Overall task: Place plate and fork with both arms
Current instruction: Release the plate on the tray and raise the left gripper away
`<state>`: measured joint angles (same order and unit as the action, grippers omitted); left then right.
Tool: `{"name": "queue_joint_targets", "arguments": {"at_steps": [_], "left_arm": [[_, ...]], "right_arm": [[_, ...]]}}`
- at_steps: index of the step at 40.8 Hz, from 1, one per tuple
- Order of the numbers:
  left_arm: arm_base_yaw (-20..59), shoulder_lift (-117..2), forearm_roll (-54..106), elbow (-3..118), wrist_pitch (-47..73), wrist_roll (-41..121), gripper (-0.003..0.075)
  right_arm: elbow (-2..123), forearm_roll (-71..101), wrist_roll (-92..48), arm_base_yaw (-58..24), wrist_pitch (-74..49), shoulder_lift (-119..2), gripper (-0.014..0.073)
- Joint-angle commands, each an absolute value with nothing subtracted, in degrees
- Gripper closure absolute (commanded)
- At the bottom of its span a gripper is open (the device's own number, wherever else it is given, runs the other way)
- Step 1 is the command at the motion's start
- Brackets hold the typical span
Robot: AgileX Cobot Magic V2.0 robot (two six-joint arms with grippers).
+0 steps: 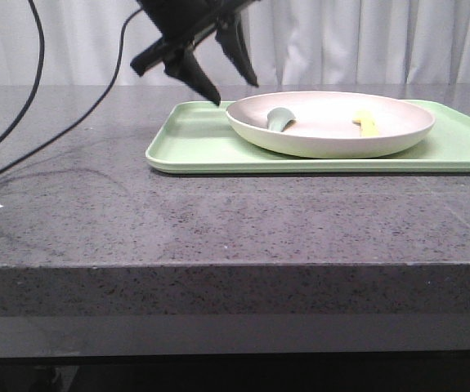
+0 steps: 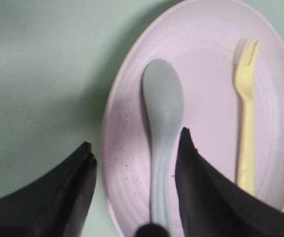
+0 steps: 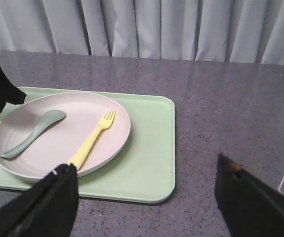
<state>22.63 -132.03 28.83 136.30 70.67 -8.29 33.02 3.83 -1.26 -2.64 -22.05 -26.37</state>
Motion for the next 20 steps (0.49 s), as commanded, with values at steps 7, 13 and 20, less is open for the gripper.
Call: {"name": "queue_joint_targets", "arguments": {"at_steps": [7,13,20], "left_arm": [[22.1,-127.5,29.4,146.3,72.9,-7.3,0.0607],[22.1,-126.4,29.0,147.0,72.9,-5.8,0.0738],[22.1,-122.9,23.2,146.6,72.9,-5.7,0.0738]], "right_arm": [[35.2,3.9,-1.6,-2.8,-18.8,-27.1,0.0003],[35.2,3.9,-1.6,-2.8,-19.3,-27.1,0.0003],[35.2,3.9,-1.6,-2.8,-19.1,-27.1,0.0003]]}}
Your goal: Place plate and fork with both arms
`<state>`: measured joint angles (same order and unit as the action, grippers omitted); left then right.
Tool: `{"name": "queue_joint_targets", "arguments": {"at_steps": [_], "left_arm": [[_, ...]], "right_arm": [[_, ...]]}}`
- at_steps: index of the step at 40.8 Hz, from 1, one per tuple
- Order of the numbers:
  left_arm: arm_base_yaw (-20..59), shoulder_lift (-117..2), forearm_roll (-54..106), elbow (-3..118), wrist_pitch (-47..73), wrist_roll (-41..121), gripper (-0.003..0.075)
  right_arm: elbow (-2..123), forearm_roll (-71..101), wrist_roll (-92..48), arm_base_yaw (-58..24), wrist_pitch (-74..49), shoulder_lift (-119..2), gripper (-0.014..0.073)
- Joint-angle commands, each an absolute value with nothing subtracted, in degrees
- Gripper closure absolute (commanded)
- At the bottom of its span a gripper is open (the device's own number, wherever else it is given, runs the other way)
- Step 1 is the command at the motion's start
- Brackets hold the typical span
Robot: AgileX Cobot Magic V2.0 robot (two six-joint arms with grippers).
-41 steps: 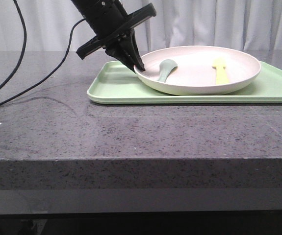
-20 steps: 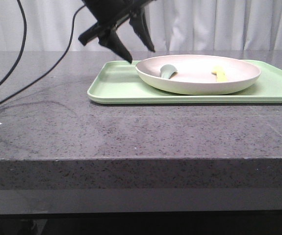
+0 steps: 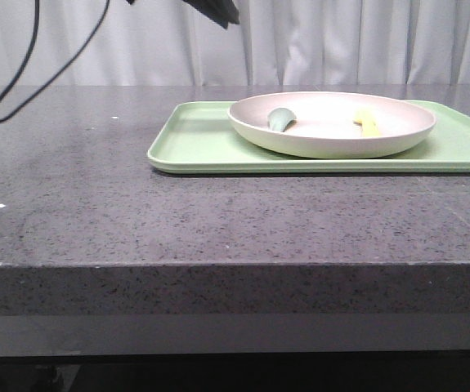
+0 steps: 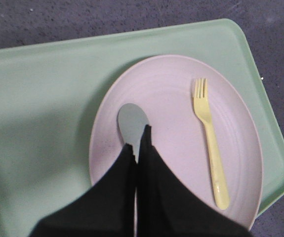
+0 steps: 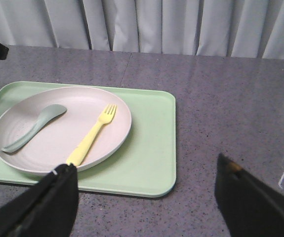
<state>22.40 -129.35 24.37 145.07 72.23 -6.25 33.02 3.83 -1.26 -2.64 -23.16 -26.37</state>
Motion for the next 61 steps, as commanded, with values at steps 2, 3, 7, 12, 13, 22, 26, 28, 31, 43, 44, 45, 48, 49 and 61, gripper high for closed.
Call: {"name": "queue_joint_targets", "arguments": {"at_steps": [2,3,7,12,13,22,26,28,31,43,44,45,48,49,61], "left_arm": [[22.1,-121.3,21.0,145.7,72.9,-5.7,0.0738],[22.1,-120.4,20.0,145.0,72.9,-5.5,0.0738],[22.1,-115.7,13.9,140.0,72.9,-4.3,0.0738],[22.1,-109.7,3.3,132.5,72.1,-4.3,0.0738],[21.9,-108.4,1.7,130.6,71.7,-4.3,0.0738],[19.3,-95.5,0.0,111.1,62.6,-4.6,0.0738],[17.3,-88.6,0.0,100.0,55.0,-4.9,0.0738],[16.3,-85.4,0.0,94.1,51.3,-4.9,0.0738],[14.6,-79.1,0.0,84.4,43.9,-4.9,0.0738],[13.0,-53.5,0.0,51.8,17.8,-4.9,0.0738],[13.0,-51.1,0.0,50.0,16.7,-4.9,0.0738],[13.0,-49.2,0.0,48.1,15.6,-4.9,0.0738],[13.0,-43.3,0.0,41.8,12.2,-4.9,0.0738],[13.0,-40.7,0.0,40.4,11.2,-4.9,0.0738],[13.0,-19.3,0.0,27.4,8.8,-4.9,0.0738]], "right_arm": [[35.2,3.9,-1.6,-2.8,-19.1,-27.1,0.0003],[35.2,3.9,-1.6,-2.8,-19.1,-27.1,0.0003],[35.2,3.9,-1.6,-2.8,-19.0,-27.1,0.0003],[35.2,3.9,-1.6,-2.8,-18.8,-27.1,0.0003],[35.2,3.9,-1.6,-2.8,-18.8,-27.1,0.0003],[35.2,3.9,-1.6,-2.8,-18.6,-27.1,0.0003],[35.2,3.9,-1.6,-2.8,-18.6,-27.1,0.0003],[35.2,3.9,-1.6,-2.8,-18.6,-27.1,0.0003],[35.2,3.9,-1.6,-2.8,-18.6,-27.1,0.0003],[35.2,3.9,-1.6,-2.8,-18.7,-27.1,0.0003],[35.2,3.9,-1.6,-2.8,-18.7,-27.1,0.0003],[35.2,3.9,-1.6,-2.8,-18.7,-27.1,0.0003],[35.2,3.9,-1.6,-2.8,-18.7,-27.2,0.0003],[35.2,3.9,-1.6,-2.8,-18.7,-27.3,0.0003],[38.0,4.9,-1.6,-2.9,-18.9,-35.2,0.0003]]}}
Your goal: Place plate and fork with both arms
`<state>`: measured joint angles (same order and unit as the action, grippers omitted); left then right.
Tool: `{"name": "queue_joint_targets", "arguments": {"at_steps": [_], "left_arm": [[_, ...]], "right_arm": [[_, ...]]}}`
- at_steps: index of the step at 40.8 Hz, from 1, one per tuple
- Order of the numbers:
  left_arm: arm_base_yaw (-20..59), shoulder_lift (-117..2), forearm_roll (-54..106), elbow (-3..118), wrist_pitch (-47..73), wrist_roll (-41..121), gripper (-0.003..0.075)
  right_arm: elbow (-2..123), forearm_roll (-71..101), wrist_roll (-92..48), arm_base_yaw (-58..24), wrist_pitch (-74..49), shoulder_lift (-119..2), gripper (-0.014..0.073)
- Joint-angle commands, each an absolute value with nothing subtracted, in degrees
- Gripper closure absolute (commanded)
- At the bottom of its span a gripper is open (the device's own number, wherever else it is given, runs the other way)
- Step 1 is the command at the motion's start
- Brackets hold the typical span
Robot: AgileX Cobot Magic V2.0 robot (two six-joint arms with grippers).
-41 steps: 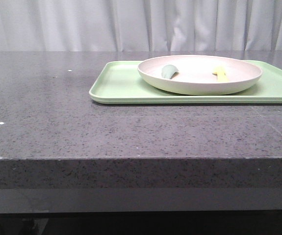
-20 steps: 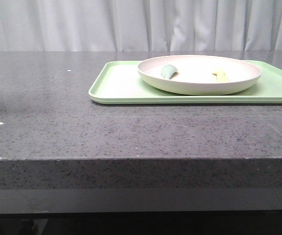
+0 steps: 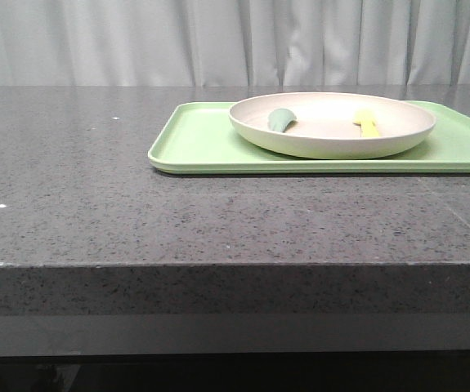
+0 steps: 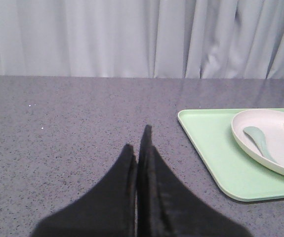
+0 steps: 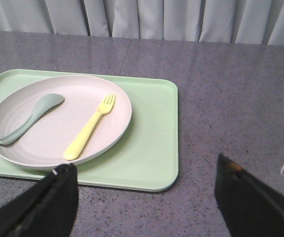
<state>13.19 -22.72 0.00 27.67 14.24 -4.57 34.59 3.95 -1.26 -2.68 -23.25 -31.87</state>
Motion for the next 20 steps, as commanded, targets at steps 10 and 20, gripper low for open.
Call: {"name": "queue_joint_targets", "arguments": {"at_steps": [10,20], "left_arm": [[13.0,-14.3,0.0,25.3,9.0,-4.9,0.0738],[13.0,-14.3,0.0,25.0,9.0,-4.9,0.0738]], "right_arm": [[48.2,11.1,-1.6,-5.7,-25.1,-51.2,0.0003],[66.7,11.1,1.5,-12.0,-37.3,-73.3,0.0003]]}}
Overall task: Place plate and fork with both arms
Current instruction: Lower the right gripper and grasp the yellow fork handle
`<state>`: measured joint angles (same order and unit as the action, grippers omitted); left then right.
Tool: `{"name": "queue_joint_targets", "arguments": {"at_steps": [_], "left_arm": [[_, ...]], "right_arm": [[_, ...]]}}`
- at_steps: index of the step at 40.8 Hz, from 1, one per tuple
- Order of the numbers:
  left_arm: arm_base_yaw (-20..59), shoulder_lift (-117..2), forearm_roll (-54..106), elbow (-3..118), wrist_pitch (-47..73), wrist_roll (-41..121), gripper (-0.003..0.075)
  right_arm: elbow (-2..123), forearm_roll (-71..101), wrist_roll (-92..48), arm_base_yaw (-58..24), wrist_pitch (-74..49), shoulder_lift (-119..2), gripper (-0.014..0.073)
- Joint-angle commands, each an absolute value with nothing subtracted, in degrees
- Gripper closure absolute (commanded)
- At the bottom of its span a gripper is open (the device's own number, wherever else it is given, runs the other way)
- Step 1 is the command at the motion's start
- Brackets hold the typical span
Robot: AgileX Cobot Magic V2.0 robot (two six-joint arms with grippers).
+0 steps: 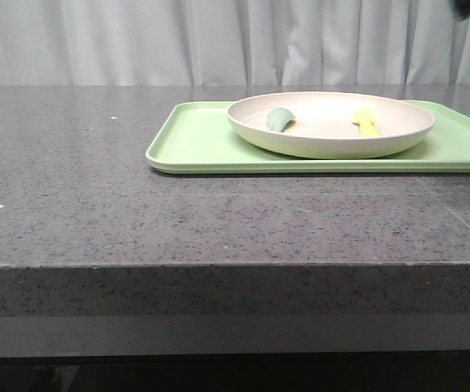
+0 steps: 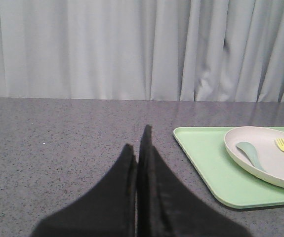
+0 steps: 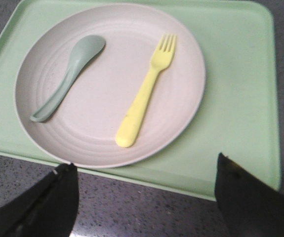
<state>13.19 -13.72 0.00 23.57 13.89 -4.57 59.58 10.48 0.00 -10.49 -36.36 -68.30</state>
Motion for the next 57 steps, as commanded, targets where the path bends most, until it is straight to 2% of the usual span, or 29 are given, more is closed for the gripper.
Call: {"name": "queue_joint_targets", "arguments": {"at_steps": [1,12,22,57], "left_arm": [[13.0,-14.3,0.0,25.0,9.0,-4.9,0.0738],[13.0,-14.3,0.0,25.0,9.0,-4.9,0.0738],[13.0,-14.3,0.0,25.0,9.0,-4.9,0.0738],[13.0,-14.3,0.0,25.0,9.0,-4.9,0.0738]], "right_arm": [[68.3,11.0,2.3,-12.3,-38.4,-75.0,0.0003],[86.2,9.8,8.1,-12.9,-46.5,-94.0,0.0004],[93.4,8.9,8.4,-12.9,-49.2,-103.6,0.0047],[93.8,5.9,8.4,-12.9,-51.5,-106.4,0.0055]]}}
